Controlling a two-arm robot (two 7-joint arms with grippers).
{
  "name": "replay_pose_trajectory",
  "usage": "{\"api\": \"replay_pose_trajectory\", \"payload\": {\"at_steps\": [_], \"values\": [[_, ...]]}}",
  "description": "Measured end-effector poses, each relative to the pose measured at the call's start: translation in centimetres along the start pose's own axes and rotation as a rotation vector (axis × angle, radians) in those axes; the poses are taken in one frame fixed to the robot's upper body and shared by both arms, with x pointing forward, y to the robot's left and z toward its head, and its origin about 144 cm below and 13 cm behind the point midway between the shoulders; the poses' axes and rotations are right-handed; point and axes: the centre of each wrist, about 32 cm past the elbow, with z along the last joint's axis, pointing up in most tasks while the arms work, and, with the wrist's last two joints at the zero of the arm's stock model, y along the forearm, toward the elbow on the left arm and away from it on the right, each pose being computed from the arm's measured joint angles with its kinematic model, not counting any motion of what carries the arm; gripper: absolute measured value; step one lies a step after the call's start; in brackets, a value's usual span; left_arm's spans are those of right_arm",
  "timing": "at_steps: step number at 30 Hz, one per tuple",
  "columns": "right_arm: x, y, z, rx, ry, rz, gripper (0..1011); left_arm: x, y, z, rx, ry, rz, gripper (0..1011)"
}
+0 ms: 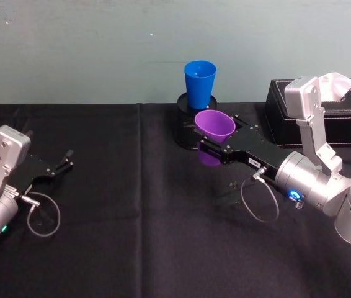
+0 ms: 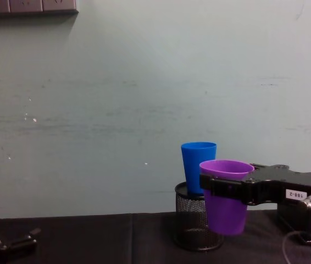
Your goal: Pick up one cup with a gripper and tap it against the other cup.
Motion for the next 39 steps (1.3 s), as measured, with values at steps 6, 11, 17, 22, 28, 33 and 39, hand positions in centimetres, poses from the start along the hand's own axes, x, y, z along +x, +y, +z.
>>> {"api": "replay_pose_trajectory", "payload": {"at_steps": [6,11,17,22,28,33,39], "values": [[0.0,0.0,0.0,0.0,0.0,0.0,723,0.0,0.0,0.0,0.0,0.0,0.0,1000],[0.0,0.0,0.0,0.0,0.0,0.0,723,0.0,0.0,0.0,0.0,0.0,0.0,1000],[0.0,0.0,0.0,0.0,0.0,0.0,723,0.0,0.0,0.0,0.0,0.0,0.0,1000],[0.0,0.0,0.0,0.0,0.0,0.0,723,0.0,0.0,0.0,0.0,0.0,0.0,1000],[0.0,0.0,0.0,0.0,0.0,0.0,723,0.0,0.0,0.0,0.0,0.0,0.0,1000],[0.0,0.0,0.0,0.0,0.0,0.0,723,0.0,0.0,0.0,0.0,0.0,0.0,1000],[0.0,0.0,0.0,0.0,0.0,0.0,723,0.0,0.0,0.0,0.0,0.0,0.0,1000]]}}
